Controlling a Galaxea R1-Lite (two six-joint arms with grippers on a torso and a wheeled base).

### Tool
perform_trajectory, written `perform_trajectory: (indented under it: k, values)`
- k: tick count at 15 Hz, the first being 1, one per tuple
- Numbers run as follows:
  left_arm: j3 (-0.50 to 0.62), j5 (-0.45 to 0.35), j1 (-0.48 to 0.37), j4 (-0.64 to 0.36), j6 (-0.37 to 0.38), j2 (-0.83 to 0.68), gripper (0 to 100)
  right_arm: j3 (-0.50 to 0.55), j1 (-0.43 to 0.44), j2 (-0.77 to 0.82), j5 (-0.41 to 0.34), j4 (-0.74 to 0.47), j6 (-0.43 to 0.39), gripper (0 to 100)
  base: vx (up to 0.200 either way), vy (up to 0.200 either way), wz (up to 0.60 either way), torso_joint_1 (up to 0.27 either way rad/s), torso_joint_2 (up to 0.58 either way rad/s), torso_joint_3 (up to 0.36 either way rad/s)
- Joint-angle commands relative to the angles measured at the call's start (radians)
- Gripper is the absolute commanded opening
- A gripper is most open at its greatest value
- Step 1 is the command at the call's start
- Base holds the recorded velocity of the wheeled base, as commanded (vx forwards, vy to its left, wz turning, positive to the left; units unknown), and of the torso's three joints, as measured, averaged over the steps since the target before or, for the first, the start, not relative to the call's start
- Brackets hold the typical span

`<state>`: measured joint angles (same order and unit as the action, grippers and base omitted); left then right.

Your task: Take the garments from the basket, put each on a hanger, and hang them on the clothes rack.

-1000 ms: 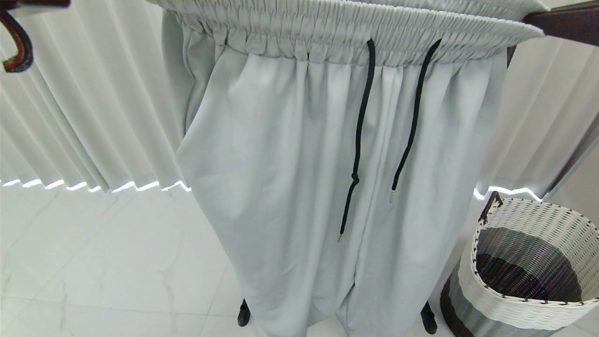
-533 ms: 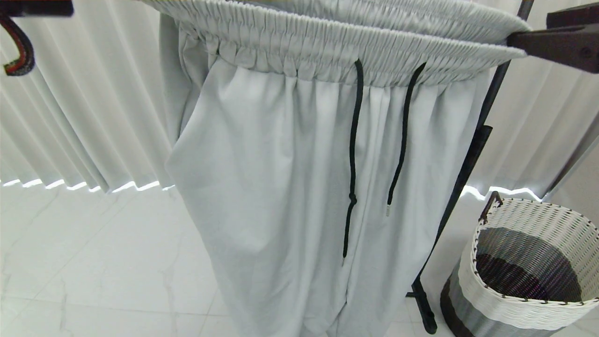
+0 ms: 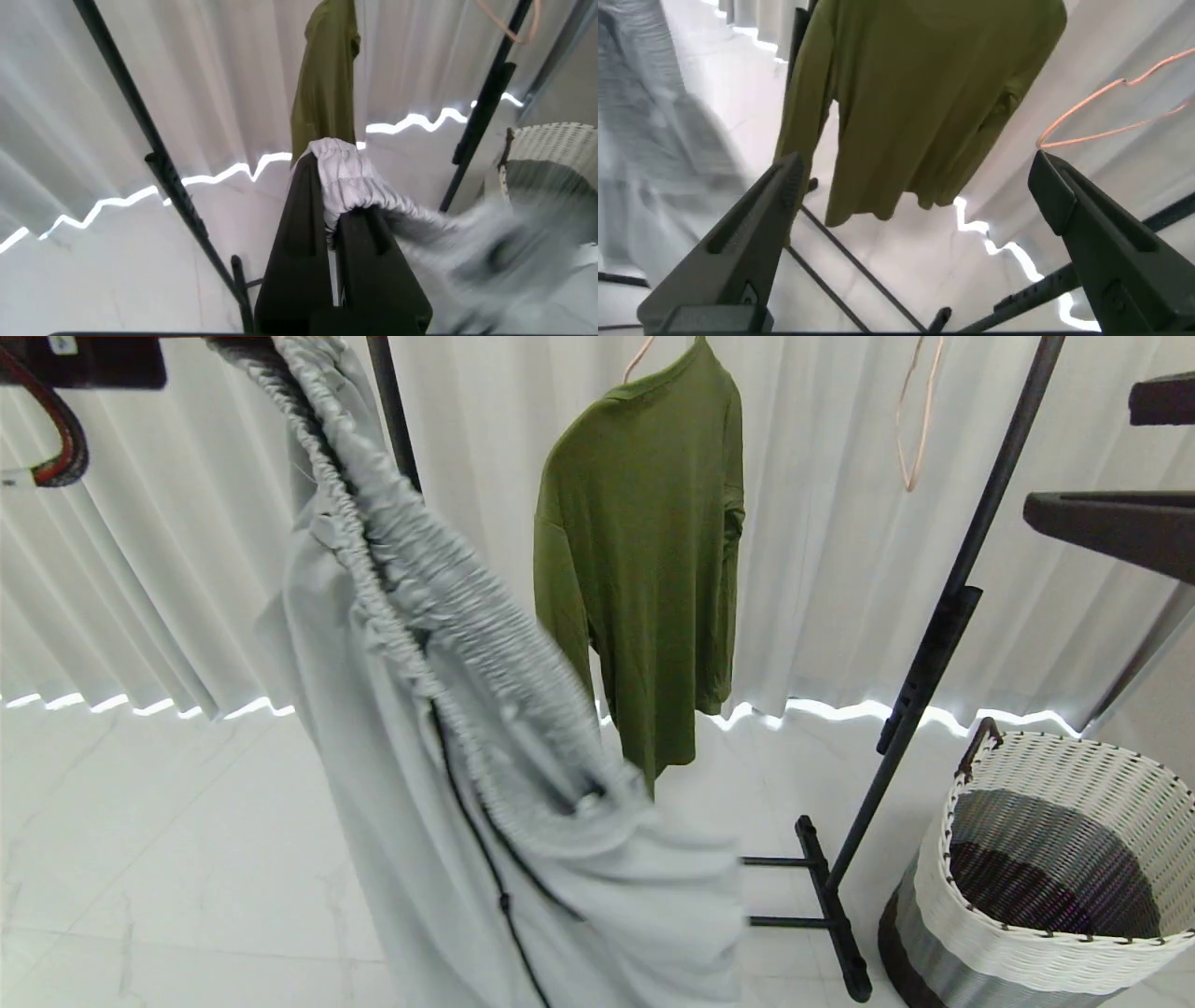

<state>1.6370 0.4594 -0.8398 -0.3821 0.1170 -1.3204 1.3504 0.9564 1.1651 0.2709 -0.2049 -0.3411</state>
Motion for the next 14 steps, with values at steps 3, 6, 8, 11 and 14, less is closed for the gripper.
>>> perform_trajectory:
  k: [3,6,8,11,14]
  values:
    - [0.0,-0.001,0.008,0.0,0.02,0.004,0,-0.04,-0.185,-0.01,0.102,-0.064,-0.029,100,0.0,0.0,0.0,0.0,0.0,0.0]
    - [-0.016,-0.005,0.054,0.0,0.118,0.023,0,-0.113,-0.36,-0.008,0.314,-0.105,-0.096,100,0.0,0.0,0.0,0.0,0.0,0.0]
    - [-0.023,-0.005,0.065,0.0,0.121,0.03,0,-0.165,-0.423,-0.035,0.314,-0.105,-0.096,100,0.0,0.0,0.0,0.0,0.0,0.0]
    - [-0.062,-0.007,0.067,0.0,0.15,0.053,0,-0.189,-0.484,-0.055,0.306,-0.103,-0.092,100,0.0,0.0,0.0,0.0,0.0,0.0]
    - [-0.046,-0.013,0.068,0.002,0.168,0.053,0,-0.191,-0.505,-0.055,0.304,-0.103,-0.032,100,0.0,0.0,0.0,0.0,0.0,0.0]
